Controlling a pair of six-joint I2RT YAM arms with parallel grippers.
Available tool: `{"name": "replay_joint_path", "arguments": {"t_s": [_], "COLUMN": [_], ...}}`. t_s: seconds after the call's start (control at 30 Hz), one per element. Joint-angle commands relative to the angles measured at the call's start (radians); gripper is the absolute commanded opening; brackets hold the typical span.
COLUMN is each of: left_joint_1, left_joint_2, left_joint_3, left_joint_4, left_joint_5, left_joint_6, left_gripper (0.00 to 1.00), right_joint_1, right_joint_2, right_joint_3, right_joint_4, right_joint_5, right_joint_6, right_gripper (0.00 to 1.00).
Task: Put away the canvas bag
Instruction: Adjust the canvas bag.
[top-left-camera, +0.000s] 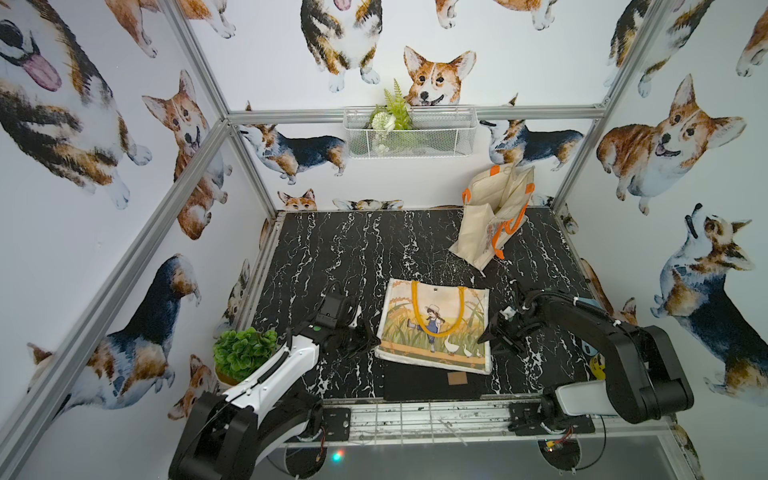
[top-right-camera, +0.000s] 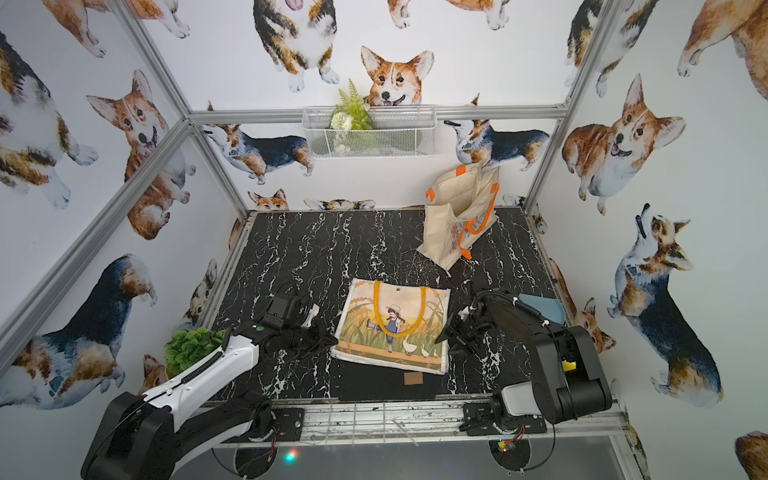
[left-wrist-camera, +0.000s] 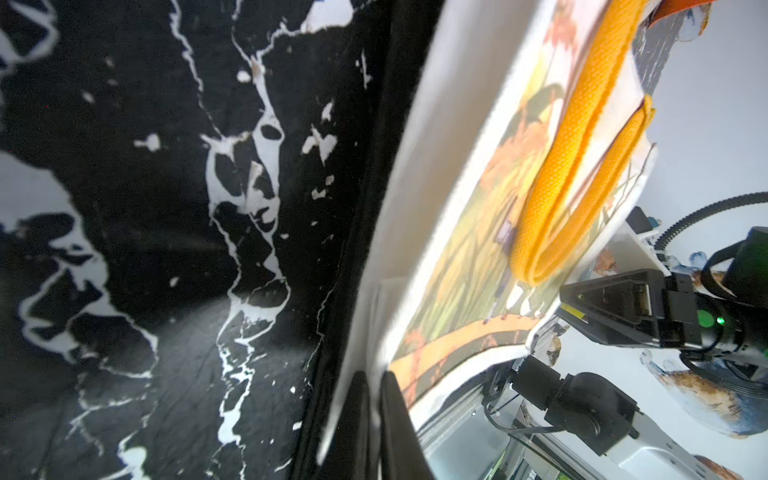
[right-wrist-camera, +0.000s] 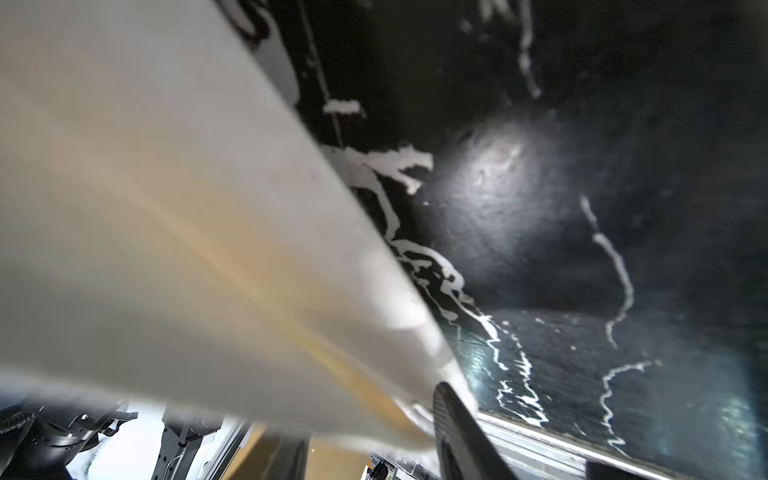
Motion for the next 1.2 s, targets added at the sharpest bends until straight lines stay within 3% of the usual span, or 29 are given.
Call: {"name": "replay_joint_path", "arguments": {"t_s": [0.0, 0.17, 0.33, 0.47, 0.77, 1.17], "left_joint_1": [-0.003, -0.01, -0.026, -0.042, -0.069, -0.126], "left_joint_2": [-0.037, -0.126, -0.235, -0.316, -0.453, -0.546], "left_joint_3": [0.011, 0.017, 0.019, -0.006, -0.07, 0.017], "left_joint_4": [-0.045, -0.092, -0.15, -0.187, -0.175, -0.256], "left_joint_5": [0.011, 0.012, 0.01, 0.015, -0.012, -0.059], "left_joint_6": [-0.018, -0.049, -0.094, -0.133, -0.221, -0.26], "left_gripper": [0.06, 0.05, 0.05, 0.06, 0.05, 0.01], "right_joint_1": [0.003, 0.003, 0.003, 0.003, 0.006, 0.015], "right_joint_2": [-0.019, -0.048, -0.062, -0.089, -0.165, -0.182], "right_joint_3": [0.016, 0.036, 0.058, 0.05, 0.009, 0.083], "right_joint_4": [0.018, -0.005, -0.035, -0.037, -0.038, -0.03], "right_joint_5": [-0.009, -0.007, -0.011, -0.022, -0.021, -0.008], "right_joint_6": [0.031, 0.021, 0.004, 0.014, 0.025, 0.014], "right_gripper": [0.36, 0.19, 0.12, 0.0, 0.0, 0.0]}}
